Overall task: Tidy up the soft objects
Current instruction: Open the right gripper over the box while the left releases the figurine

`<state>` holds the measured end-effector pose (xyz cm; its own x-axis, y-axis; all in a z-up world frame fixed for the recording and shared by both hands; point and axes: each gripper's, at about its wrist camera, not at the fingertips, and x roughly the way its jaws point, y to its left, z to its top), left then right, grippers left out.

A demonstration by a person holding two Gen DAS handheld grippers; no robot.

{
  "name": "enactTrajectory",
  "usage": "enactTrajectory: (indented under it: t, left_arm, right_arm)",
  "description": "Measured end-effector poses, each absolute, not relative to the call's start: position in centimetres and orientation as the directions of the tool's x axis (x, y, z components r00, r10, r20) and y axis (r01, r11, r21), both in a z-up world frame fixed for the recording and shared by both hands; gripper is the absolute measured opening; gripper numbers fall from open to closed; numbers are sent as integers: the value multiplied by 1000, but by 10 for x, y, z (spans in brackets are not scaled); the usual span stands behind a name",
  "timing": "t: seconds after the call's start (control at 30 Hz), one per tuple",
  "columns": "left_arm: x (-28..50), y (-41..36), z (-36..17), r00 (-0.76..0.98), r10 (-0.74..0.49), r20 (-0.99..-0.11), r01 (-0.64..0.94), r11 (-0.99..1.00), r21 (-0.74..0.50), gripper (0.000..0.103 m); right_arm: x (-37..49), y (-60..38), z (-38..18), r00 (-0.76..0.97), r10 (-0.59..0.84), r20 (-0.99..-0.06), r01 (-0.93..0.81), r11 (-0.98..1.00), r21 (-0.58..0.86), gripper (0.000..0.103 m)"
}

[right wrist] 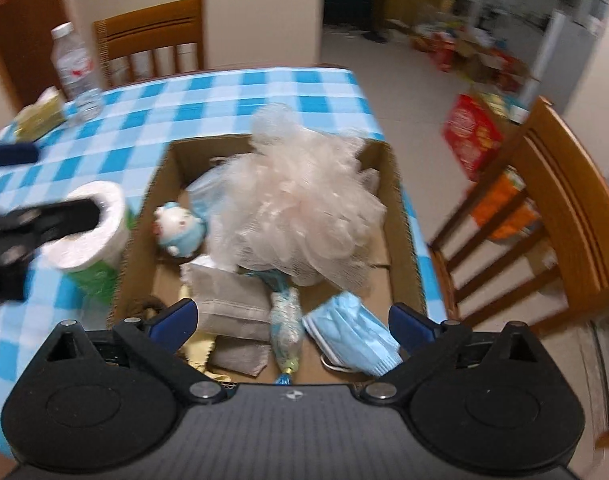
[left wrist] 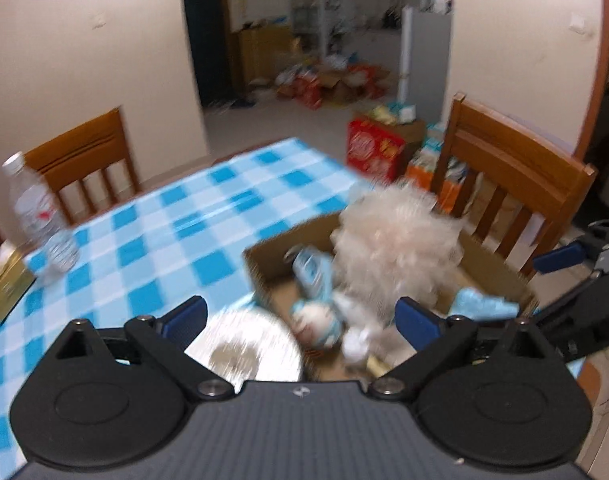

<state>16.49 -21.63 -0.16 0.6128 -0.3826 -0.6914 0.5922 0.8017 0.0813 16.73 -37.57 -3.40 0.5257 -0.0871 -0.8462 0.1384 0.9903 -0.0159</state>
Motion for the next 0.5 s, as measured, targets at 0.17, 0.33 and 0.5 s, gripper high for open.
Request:
enactTrajectory:
  t: [0.17, 0.33, 0.5]
  left_arm:
    - [147, -197, 1, 586, -328, -741, 553, 830, 70, 100]
    - [133, -184, 6, 561, -324, -762, 567, 821, 68, 100]
    - [119, -174, 12, 555, -323, -766, 584, 807, 83, 100]
  right_arm:
    - [152, -361, -38, 499, -205, -842, 299, 953, -55, 103]
    - [130, -337, -29, 465, -258, -847, 388, 919, -67, 103]
    - [108, -313, -15, 459, -288, -840, 414, 906, -85, 103]
